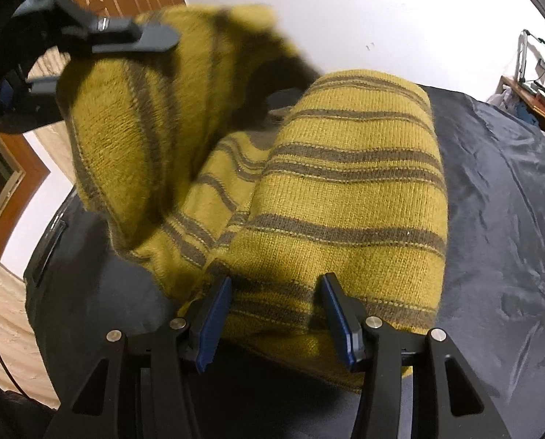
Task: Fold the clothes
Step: 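Grasp the other sweater side with the left gripper and fold it over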
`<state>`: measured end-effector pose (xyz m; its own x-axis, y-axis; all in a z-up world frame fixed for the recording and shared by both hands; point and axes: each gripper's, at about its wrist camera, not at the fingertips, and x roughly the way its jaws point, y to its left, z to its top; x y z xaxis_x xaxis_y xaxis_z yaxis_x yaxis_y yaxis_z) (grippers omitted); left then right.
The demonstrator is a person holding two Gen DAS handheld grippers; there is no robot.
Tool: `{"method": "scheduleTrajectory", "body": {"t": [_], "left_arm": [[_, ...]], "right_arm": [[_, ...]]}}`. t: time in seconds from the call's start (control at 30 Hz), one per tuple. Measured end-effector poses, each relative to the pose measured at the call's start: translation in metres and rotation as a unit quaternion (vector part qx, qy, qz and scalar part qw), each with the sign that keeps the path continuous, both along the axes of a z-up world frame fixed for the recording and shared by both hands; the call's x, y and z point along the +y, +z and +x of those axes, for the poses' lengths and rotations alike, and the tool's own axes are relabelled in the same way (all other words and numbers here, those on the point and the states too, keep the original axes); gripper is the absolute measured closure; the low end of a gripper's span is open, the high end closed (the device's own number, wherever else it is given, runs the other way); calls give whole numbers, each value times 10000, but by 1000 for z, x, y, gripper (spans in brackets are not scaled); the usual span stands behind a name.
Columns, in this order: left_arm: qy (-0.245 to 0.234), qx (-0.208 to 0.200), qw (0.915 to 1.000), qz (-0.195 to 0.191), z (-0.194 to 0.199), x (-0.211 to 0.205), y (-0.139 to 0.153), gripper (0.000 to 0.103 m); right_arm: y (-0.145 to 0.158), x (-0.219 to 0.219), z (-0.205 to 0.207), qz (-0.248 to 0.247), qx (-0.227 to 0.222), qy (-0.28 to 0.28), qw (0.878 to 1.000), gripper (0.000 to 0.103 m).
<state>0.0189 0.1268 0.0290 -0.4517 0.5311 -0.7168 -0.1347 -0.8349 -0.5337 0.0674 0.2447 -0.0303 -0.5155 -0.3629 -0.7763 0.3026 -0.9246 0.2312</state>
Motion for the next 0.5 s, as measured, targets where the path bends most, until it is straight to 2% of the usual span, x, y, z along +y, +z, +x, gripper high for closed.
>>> {"method": "scheduleTrajectory", "body": {"t": [0.13, 0.3, 0.5], "left_arm": [[-465, -85, 9988, -96, -3, 36, -6, 80], [-876, -248, 9958, -134, -6, 66, -17, 79], [-1169, -524, 9917, -84, -11, 81, -34, 79]], "right_arm": [[0, 3, 0, -184, -9, 38, 9998, 50], [-2, 15, -2, -692, -82, 6, 9976, 50], [-4, 18, -5, -998, -132, 49, 9949, 50]]}}
